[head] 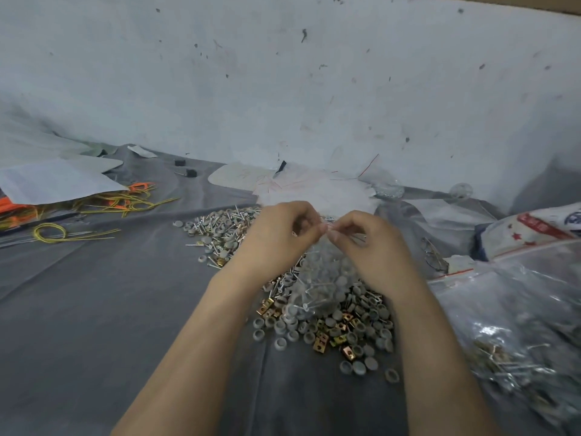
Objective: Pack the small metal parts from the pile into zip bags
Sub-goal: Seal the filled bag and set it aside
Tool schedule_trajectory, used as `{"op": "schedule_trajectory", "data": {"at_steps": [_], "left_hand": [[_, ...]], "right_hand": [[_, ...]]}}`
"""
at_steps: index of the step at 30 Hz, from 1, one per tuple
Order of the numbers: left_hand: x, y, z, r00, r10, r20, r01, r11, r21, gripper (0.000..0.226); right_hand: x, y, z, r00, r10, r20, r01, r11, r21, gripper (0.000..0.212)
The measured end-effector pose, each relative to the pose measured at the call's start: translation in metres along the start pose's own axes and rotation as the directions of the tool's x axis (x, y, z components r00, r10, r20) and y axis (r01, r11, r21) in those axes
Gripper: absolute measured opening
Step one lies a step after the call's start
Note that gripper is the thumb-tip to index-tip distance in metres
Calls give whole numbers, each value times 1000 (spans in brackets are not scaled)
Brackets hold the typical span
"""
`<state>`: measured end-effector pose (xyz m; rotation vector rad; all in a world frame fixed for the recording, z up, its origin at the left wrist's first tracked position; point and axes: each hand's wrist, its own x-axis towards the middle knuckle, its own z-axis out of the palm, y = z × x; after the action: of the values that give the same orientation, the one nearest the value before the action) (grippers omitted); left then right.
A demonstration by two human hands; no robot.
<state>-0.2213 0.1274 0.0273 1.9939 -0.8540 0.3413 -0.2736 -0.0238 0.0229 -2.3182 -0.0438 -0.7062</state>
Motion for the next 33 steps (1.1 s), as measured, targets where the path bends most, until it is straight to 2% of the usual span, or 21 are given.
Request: {"op": "schedule_trajectory", "data": {"at_steps": [3,8,12,16,20,28,33], "left_hand": [[0,1,2,998,47,40,-48,998,27,10],[2,4,5,992,110,57,-113,992,63,11],[2,5,0,990,79,114,-82,996,24,12],[3,6,-7,976,45,211,-62,995,72,18],[6,8,-12,976,52,211,-73,993,95,22],[6,6,-11,980,24,200,-57,985,161,19],[5,5,-10,981,26,193,-58,985,161,17]], "right_hand": [[-1,0,-6,999,1,38,-2,1000,12,12],[0,-1,-14,997,1,80,-1,1000,-10,7],[1,-3,-15,995,-6,96,6,1000,-5,7],[4,-5,-13,995,-6,97,4,1000,21,8],[6,-6,-13,996,36,84,-44,994,98,4],[9,-10,-15,975,116,189,-134,987,91,7],[11,-11,-15,979,113,172,-123,991,47,6]]}}
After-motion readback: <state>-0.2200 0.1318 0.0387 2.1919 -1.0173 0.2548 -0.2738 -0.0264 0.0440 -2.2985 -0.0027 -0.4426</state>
